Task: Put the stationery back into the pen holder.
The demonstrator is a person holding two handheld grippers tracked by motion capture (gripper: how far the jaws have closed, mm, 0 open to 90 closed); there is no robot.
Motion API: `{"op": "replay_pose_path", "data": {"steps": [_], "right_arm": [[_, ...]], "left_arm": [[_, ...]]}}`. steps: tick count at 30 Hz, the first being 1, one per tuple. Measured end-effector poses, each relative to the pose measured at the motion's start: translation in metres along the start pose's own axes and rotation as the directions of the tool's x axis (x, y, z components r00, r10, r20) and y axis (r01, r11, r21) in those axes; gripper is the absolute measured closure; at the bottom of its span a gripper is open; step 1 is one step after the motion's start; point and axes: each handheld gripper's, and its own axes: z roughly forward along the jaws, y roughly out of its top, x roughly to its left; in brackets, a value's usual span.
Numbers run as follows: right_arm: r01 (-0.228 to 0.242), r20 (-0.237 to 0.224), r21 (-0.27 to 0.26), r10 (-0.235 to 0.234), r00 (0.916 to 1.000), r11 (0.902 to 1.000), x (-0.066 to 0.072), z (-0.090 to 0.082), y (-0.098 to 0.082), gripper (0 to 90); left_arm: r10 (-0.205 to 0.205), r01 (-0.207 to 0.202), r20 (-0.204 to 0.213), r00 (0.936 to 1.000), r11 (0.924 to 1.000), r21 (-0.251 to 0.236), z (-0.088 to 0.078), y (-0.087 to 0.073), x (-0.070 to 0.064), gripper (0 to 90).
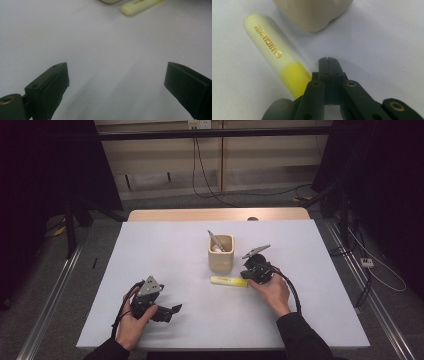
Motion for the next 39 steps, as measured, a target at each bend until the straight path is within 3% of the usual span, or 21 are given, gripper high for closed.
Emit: {"op": "replay_pose_path", "data": {"steps": [10, 16, 25, 33, 39], "right_arm": [[-0.006, 0.003, 0.015, 0.006, 1.0000, 0.9999, 0.006, -0.003, -0.003, 90.0], [0.022, -0.014, 0.014, -0.022, 0.9997, 0.9997, 0.012, -0.009, -0.010, 90.0], [0.011, -0.043, -0.003, -0.012, 0.9990, 0.9999, 0.008, -0.010, -0.014, 90.0], [0.004, -0.046, -0.050, -0.006, 0.9989, 0.9987, 0.002, -0.020, -0.014, 83.1], [0.020, -0.068, -0.091, -0.026, 0.9973, 0.9956, -0.001, -0.027, -0.014, 68.5]], "left_arm": [[-0.002, 0.002, -0.001, 1.0000, 1.0000, -0.002, 0.000, 0.000, 0.000, 5.8], [0.004, -0.004, -0.008, 1.0000, 1.0000, 0.005, 0.000, 0.000, 0.000, 5.8], [-0.008, 0.008, -0.002, 1.0000, 1.0000, 0.003, 0.000, -0.001, 0.000, 5.8], [0.002, -0.002, -0.006, 1.0000, 1.0000, 0.001, -0.001, -0.001, 0.000, 5.8], [0.004, -0.004, -0.006, 1.0000, 1.0000, 0.003, -0.001, -0.001, 0.000, 5.8]]}}
